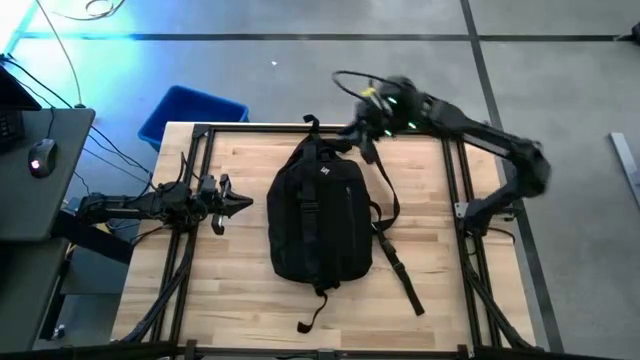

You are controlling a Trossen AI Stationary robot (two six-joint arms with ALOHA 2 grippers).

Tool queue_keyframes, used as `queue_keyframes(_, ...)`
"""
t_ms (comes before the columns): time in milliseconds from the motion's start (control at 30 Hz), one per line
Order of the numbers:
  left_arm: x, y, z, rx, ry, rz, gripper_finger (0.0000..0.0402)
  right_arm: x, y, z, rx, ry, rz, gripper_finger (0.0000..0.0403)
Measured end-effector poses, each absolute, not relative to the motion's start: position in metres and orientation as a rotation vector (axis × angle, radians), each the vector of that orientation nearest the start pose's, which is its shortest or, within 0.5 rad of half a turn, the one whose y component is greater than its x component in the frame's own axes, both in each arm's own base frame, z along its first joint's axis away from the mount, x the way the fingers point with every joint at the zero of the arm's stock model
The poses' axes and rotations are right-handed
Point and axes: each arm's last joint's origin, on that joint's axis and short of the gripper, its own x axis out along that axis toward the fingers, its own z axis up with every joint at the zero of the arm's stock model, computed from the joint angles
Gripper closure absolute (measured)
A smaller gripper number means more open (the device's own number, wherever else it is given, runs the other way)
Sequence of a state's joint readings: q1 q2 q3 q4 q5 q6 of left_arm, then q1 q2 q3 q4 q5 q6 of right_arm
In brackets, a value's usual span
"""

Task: Unpack backpack
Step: Open the black backpack

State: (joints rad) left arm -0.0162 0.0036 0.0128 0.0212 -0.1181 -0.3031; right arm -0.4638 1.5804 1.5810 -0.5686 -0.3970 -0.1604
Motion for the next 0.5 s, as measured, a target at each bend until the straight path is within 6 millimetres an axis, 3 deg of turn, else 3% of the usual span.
queue_keyframes(200,0.097,0.002,0.170,-0.305,-0.046,0.096,0.0402,0.368,-0.178,0.360,0.033,0.628,0.004,0.0314)
queue_keyframes(333,0.097,0.002,0.170,-0.305,-0.045,0.096,0.0402,0.395,-0.192,0.329,0.118,0.778,-0.007,0.0314)
queue_keyframes(500,0.097,0.002,0.170,-0.306,-0.046,0.096,0.0402,0.413,-0.207,0.287,0.138,0.981,-0.112,0.0312)
